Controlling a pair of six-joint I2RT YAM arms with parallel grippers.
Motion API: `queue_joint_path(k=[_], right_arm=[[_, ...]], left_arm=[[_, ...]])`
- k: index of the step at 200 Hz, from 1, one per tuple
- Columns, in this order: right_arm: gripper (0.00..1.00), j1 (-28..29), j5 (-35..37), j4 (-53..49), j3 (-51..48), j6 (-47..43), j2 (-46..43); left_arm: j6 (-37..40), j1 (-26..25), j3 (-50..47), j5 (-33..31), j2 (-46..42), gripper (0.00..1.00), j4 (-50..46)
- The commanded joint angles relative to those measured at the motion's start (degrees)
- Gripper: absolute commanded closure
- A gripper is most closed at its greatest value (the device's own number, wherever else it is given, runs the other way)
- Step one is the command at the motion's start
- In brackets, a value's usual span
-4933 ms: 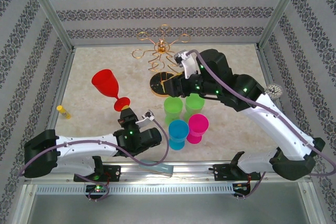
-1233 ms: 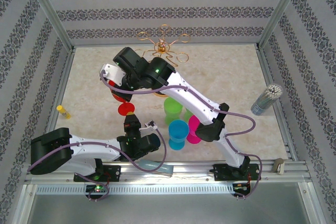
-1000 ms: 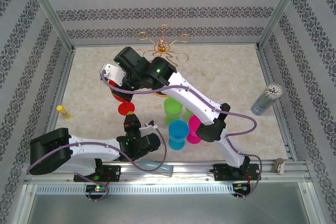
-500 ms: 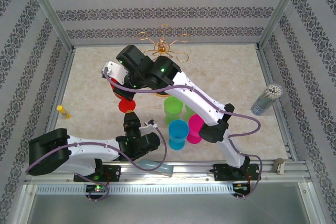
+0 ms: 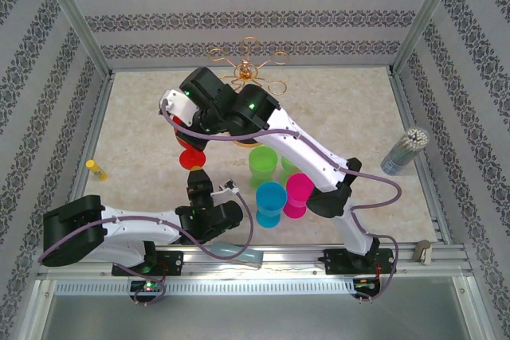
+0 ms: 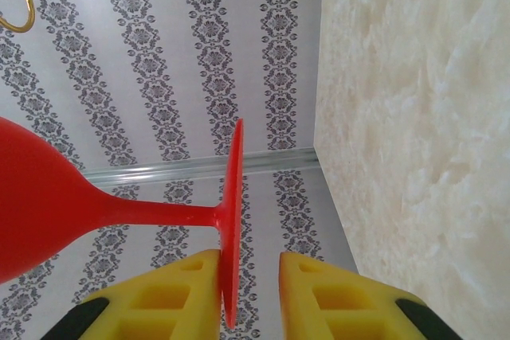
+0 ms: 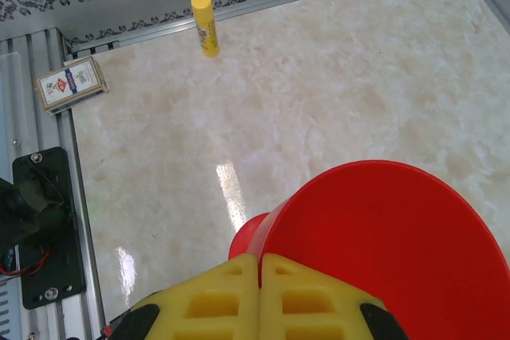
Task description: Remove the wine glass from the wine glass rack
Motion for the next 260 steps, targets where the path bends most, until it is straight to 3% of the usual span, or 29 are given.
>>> queue_joint_path(k=[1,119,260], right_arm=[[1.0,0.59,1.19,2.86,-0.08,0.91,-3.15],[1.0,0.6,0.75,3.39,-0.13,1.83,-3.22],[1.0,0.55,8.24,5.25,-4.11,5.34,-8.28]], left_arm=[[0.45,-0.24,0.03,-0.38,-0.69,0.73,0.98],[0.34,0.02,0.03,-0.4,-1.01,0.51,1.12],[0.09,0.9,-0.08,0.16,-2.31,0.52,1.0]])
